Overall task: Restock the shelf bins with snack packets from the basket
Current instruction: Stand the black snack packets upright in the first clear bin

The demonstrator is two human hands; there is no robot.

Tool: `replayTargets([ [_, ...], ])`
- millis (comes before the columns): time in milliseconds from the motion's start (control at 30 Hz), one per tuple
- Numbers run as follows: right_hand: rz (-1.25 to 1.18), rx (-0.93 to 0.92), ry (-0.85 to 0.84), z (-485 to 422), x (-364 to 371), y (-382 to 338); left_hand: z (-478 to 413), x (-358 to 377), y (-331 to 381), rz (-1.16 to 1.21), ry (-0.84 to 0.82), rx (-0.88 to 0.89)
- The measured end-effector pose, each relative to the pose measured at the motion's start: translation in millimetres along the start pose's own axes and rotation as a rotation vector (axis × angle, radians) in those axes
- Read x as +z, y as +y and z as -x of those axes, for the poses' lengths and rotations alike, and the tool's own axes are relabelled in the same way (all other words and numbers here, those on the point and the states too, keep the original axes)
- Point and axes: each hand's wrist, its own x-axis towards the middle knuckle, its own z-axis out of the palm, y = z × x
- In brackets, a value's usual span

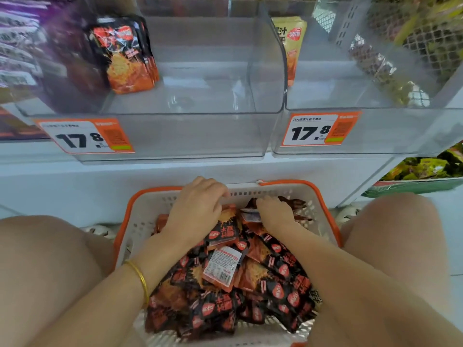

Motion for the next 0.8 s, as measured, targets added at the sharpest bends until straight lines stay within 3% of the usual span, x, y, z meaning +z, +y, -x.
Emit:
replayTargets([
  [100, 0.086, 0.012, -0.028, -4.4, 10.1, 0.6, 2.4, 1.9, -8.0, 0.006, -0.034, -0.056],
  [200, 0.138, -0.042, 0.112, -5.4, -5.9, -12.3, 4.7, 5.2, -14.6, 0.024, -0.056, -0.116],
  [333, -0.026, -0.01, 0.153, 0.6, -50.4, -31.6, 6.6, 9.9, -17.8, 0.067, -0.123, -0.18],
  [400, -0.283, 0.02, 0.104, 4.9, -68.3, -31.5, 8.5, 11.3, -14.8, 0.154, -0.227, -0.202],
  [500, -0.949, 0.136, -0.06, 16.8, -89.0, -28.7, 17.4, 8.9, -7.0, 0.176, -0.404, -0.201],
  [600, -1.431, 0.199, -0.304, 32.6, -103.7, -33.2, 24.5, 1.1, 0.2, 0.028, -0.281, -0.089],
  [700, -1.405, 0.218, -0.275, 36.9, -108.1, -36.3, 18.5, -25.9, -4.7, 0.161, -0.152, -0.218],
  [800, -1.114, 0.128, 0.044, 37.9, -113.6, -37.9, 12.2, -63.7, -19.4, 0.656, -0.21, -0.487],
])
